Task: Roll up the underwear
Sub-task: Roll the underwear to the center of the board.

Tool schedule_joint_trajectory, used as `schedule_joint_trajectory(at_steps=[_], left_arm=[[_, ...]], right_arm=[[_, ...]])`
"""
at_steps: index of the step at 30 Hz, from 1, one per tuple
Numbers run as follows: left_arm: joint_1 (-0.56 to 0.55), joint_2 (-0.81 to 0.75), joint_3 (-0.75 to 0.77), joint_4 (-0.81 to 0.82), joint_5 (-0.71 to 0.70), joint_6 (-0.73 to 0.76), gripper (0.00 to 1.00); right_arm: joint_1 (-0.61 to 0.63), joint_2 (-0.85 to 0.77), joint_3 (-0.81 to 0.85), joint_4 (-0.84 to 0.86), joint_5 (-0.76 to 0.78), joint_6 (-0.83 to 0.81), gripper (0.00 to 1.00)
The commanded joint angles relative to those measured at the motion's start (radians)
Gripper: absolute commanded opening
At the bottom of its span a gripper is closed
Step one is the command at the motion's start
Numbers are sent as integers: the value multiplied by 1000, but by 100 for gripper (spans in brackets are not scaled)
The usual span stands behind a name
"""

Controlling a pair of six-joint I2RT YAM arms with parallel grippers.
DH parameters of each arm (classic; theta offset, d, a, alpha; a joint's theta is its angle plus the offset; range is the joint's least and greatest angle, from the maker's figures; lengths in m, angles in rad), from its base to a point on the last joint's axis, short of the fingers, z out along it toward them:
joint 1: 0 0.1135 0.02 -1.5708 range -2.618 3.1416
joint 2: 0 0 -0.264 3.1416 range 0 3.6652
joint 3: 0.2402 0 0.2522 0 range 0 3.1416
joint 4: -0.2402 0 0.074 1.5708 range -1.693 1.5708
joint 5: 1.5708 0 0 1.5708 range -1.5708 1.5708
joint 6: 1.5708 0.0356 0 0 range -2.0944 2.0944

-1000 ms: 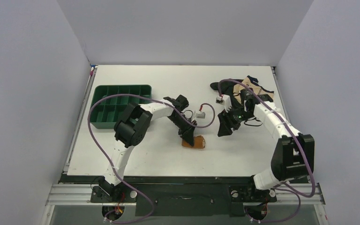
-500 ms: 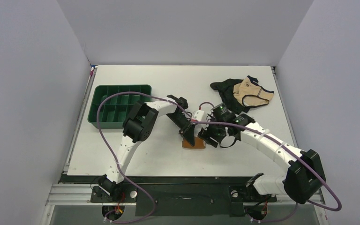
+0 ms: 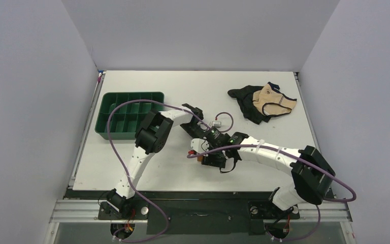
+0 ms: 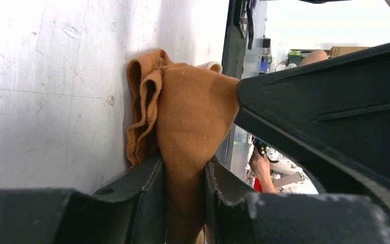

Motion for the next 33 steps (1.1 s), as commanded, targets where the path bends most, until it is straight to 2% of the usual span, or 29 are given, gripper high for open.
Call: schedule_joint_trajectory(at_steps=[1, 13, 19, 23, 28, 31, 33], left_arm=[[-7, 81, -2, 35, -203, 75, 0], [-4, 92, 12, 1, -195, 98, 0], [-5, 100, 18, -14, -190, 112, 0], [-4, 102, 18, -20, -190, 121, 0], [-4, 102, 21, -21, -197, 129, 0], [-2, 98, 19, -21, -206, 138, 8], [1, 91, 21, -23, -218, 146, 14]], right_arm=[[30, 37, 17, 48, 63, -29, 59], [50, 151, 26, 82, 100, -40, 59], [50, 196, 38, 89, 92, -44, 52], [43, 220, 43, 79, 77, -50, 43], [24, 250, 56, 44, 22, -48, 23], [12, 264, 69, 17, -18, -42, 4], [5, 268, 79, -9, -47, -39, 0]])
